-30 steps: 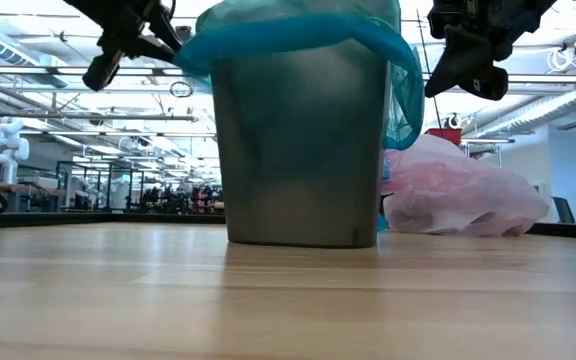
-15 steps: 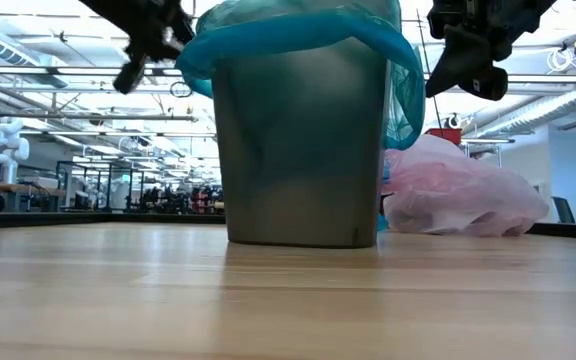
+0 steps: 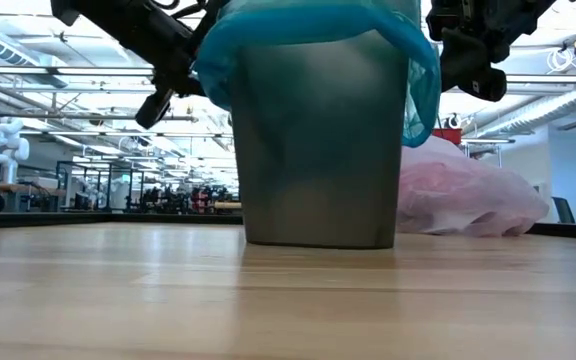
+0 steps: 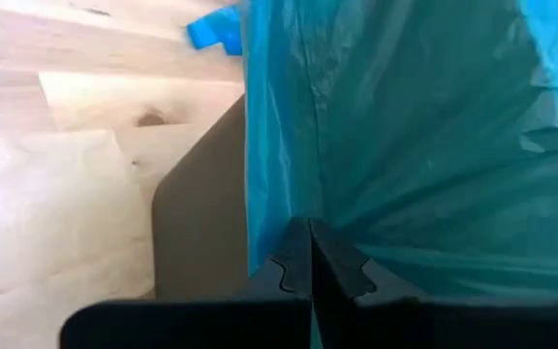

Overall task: Place trash/remove bag and relplace
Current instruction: Insert a new trash bag into the bin

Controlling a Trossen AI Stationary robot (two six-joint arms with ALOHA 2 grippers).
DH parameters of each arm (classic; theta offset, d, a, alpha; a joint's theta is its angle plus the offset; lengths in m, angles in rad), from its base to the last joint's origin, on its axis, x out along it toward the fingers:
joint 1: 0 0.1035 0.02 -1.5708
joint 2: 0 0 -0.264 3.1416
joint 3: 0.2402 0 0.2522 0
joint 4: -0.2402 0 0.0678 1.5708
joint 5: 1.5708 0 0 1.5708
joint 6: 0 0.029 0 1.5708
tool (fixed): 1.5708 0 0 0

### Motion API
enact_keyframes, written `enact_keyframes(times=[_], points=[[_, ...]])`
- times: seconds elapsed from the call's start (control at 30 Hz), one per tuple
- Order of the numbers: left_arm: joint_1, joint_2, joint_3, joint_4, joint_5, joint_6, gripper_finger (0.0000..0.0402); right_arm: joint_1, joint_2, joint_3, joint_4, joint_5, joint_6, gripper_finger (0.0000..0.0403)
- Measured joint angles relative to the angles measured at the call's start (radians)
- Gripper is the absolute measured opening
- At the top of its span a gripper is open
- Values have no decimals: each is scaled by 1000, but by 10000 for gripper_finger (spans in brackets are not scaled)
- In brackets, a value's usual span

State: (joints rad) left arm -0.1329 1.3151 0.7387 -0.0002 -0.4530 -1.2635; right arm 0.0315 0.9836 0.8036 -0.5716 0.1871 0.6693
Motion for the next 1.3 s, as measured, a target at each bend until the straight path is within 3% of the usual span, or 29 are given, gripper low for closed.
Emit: enact_keyframes(times=[0.37,0.5,0.93,1.3], points=[[-52,135,-16,-34,33,-66,0,0,0,0,1,0,0,0],[-74,140,-13,45,49,-95,0,0,-7,1,16,-3,0,0],[-28,-23,0,99,20,38,0,0,-41,66,79,-39,43,2],[-25,-69,0,68,27,75,0,-59,-42,234,-254,-40,113,39]])
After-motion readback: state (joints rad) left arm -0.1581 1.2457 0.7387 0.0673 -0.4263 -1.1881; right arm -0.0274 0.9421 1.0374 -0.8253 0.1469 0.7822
